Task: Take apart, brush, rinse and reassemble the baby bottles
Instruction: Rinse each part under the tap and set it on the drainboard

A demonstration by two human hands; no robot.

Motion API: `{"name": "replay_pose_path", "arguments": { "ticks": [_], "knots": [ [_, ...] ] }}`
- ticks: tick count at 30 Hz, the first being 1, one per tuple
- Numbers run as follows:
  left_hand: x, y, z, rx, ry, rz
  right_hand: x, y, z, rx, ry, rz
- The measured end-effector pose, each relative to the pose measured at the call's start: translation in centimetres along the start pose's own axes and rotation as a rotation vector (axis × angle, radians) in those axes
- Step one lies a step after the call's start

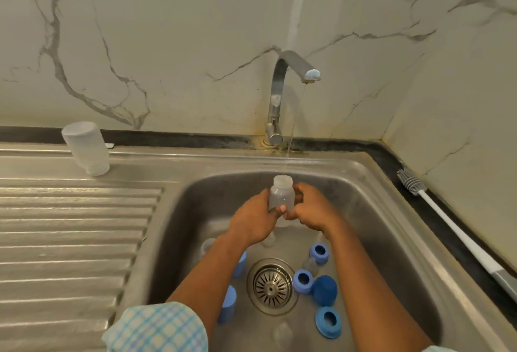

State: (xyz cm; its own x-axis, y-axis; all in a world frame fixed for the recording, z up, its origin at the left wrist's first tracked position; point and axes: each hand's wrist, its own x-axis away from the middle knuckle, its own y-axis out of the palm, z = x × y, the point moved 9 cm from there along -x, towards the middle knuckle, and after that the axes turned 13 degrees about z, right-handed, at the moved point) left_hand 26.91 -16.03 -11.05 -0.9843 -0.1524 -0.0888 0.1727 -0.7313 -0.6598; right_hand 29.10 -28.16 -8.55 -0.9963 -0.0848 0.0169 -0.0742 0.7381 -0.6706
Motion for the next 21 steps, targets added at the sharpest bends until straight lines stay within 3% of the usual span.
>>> {"name": "replay_pose_path", "arguments": {
  "ticks": [3, 6, 10, 15, 21],
  "knots": [
    [0.1, 0.4, -0.4, -0.063, 0.007, -0.080, 0.0, 0.2, -1.0, 0.051, -0.104, 0.006],
    [1.0, -0.4, 0.0, -0.043, -0.024, -0.098, 0.0, 0.3, -1.0, -0.022, -0.095, 0.028],
    [2.6, -3.0, 1.5, -0.063, -0.018, 0.064, -0.3, 0.2, -0.5, -0.024, -0.069, 0.106],
    [6.7, -5.5, 2.5, -0.323, 0.052, 0.025, -0.4, 0.0, -0.3, 0.035, -0.066, 0.175],
    [7.8, -5.3, -0.9, -0.512, -0.008, -0.008, 0.0, 0.1, -0.4, 0.111, -0.102, 0.180]
  ]
}}
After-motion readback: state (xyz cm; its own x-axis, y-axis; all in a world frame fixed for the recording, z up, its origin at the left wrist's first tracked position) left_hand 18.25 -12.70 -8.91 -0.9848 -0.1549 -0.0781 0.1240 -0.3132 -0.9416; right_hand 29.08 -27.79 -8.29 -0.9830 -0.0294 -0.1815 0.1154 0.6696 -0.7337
